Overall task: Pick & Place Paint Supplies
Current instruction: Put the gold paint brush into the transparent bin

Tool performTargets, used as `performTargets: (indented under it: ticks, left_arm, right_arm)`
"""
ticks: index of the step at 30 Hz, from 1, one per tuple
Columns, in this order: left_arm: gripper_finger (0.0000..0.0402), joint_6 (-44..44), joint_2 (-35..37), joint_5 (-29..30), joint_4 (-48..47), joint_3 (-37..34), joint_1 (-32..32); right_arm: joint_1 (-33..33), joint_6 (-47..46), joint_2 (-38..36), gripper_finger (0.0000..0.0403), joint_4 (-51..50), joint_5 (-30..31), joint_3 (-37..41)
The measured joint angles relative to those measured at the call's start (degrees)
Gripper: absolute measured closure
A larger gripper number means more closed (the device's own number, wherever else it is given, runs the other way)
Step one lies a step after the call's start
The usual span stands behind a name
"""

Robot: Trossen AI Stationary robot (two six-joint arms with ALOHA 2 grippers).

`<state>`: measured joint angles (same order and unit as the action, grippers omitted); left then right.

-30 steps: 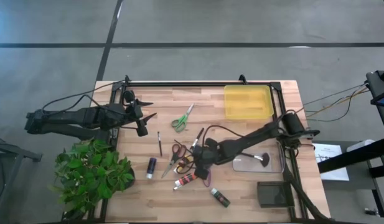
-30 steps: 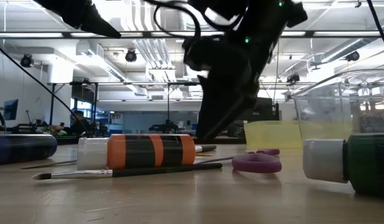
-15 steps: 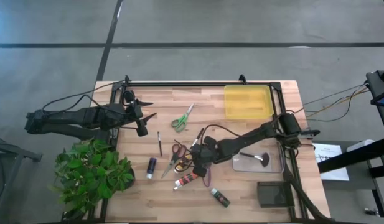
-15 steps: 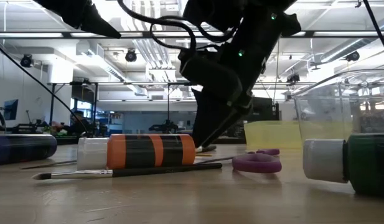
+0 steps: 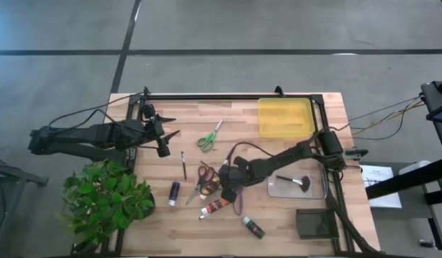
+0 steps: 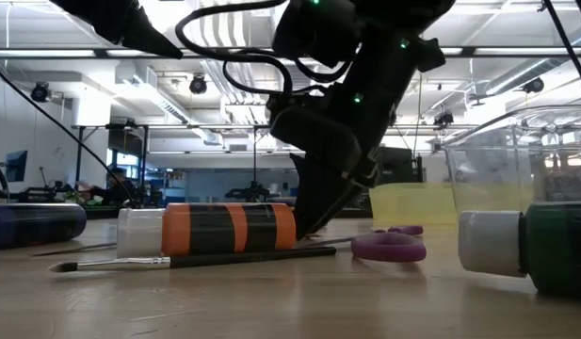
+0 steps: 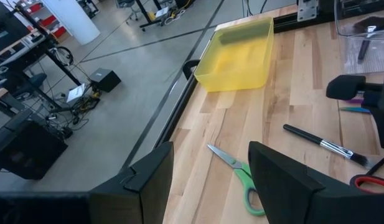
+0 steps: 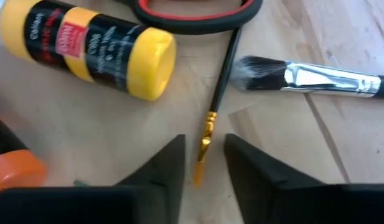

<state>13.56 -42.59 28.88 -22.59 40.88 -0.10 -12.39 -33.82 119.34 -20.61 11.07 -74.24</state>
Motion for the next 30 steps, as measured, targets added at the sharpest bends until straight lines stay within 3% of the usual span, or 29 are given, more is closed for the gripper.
performTargets:
  ticks: [3, 6, 18, 30]
  left_arm:
    - [0.0188, 0.00, 0.00, 0.00, 0.00, 0.00, -0.02]
    - [0.0188, 0.00, 0.00, 0.00, -0.02, 0.00, 0.00]
    - [0.0188, 0.00, 0.00, 0.00, -0.15, 0.00, 0.00]
    - [0.0188, 0.00, 0.00, 0.00, -0.13, 0.00, 0.00]
  right_arm:
    - [0.35, -0.01, 0.07, 0.0372, -0.21, -0.35, 0.02]
    - [0.69, -0.26, 0.14, 0.0389, -1.01, -0.97, -0.02]
    - [0.37, 0.76, -3.64, 0.0395, -3.16, -0.87, 0.44]
    - [-0.90, 0.67, -7.83, 0.0395, -5.45, 5.00, 0.17]
